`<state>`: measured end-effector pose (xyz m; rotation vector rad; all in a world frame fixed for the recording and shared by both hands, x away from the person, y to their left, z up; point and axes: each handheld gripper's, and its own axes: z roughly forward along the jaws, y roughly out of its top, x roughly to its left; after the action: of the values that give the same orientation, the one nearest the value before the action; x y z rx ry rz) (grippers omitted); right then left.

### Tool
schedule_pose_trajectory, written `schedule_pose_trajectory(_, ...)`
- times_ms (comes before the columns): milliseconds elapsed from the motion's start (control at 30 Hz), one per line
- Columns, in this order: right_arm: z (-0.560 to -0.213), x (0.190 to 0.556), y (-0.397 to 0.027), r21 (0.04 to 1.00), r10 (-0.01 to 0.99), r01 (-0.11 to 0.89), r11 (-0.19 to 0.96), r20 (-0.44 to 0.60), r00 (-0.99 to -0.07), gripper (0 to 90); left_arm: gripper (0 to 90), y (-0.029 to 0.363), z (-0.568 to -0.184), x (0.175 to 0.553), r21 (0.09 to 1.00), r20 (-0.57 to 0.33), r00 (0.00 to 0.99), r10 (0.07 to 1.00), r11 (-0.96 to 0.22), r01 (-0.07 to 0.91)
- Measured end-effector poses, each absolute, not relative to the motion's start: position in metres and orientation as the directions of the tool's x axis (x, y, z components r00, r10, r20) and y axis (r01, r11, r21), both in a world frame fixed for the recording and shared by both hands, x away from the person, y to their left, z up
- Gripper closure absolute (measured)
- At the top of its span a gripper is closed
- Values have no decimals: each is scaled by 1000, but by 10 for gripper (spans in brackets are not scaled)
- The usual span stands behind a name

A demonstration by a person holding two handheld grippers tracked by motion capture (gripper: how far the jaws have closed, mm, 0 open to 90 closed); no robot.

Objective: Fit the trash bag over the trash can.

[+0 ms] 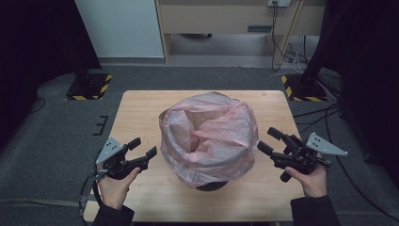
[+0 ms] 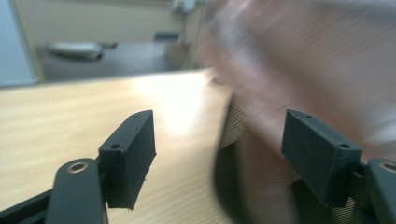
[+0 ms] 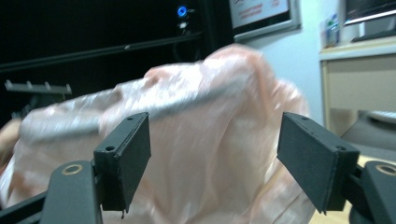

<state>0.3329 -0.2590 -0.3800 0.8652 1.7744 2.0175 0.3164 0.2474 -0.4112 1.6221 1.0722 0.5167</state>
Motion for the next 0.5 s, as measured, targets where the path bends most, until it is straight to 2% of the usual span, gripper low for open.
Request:
schedule_pose_trajectory(267,-350,345,-250,968,610,130,-214,236,-756,206,227,259,-473,341,848,-196,437,878,-72,525)
schedule_pose_trajectory(500,-316,357,-229,969,605,111,-222,226,-763,183,212,259,-506,353,784,-175,420,891,-132,606)
